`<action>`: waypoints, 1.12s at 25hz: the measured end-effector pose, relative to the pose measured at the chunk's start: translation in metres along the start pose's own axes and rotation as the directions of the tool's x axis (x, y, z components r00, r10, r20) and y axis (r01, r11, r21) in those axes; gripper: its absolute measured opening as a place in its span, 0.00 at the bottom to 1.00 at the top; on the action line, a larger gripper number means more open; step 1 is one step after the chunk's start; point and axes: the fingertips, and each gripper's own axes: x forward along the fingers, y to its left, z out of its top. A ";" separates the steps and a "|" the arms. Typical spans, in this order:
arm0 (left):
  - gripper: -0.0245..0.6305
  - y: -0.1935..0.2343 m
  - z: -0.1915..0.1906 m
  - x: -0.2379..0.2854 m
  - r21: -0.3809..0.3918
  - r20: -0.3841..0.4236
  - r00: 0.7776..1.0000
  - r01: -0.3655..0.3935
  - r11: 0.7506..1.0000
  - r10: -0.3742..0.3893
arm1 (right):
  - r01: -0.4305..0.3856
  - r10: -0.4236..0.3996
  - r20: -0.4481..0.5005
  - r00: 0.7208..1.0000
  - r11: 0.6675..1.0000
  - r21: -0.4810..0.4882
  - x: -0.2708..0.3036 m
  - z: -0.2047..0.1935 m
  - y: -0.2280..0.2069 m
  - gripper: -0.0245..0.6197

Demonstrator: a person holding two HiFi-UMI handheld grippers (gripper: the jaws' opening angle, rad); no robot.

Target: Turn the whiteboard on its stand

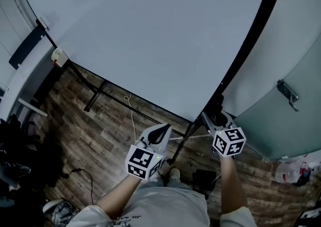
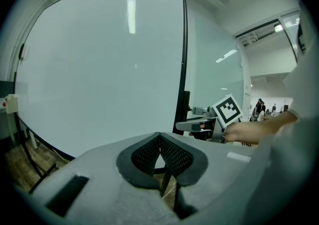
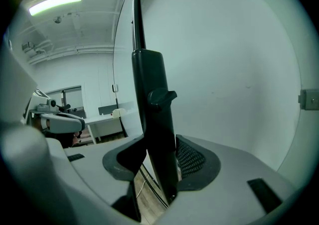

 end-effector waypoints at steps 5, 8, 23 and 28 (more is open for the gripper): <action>0.05 -0.004 -0.003 -0.004 0.001 0.000 1.000 0.007 1.000 -0.007 | 0.035 -0.035 -0.011 0.999 0.999 -0.024 -0.021 -0.002 0.001 0.30; 0.05 -0.002 -0.004 -0.007 -0.002 -0.001 1.000 0.009 1.000 -0.009 | 0.053 -0.053 0.002 0.999 0.999 0.004 -0.035 0.000 0.007 0.30; 0.05 -0.009 -0.007 -0.028 -0.019 0.001 1.000 -0.006 1.000 0.006 | -0.004 0.004 -0.032 0.999 1.000 0.012 -0.060 0.000 0.090 0.05; 0.05 -0.001 -0.016 -0.045 -0.043 -0.021 0.999 -0.040 0.998 0.039 | -0.034 0.034 -0.050 0.998 0.999 -0.002 -0.058 -0.008 0.122 0.05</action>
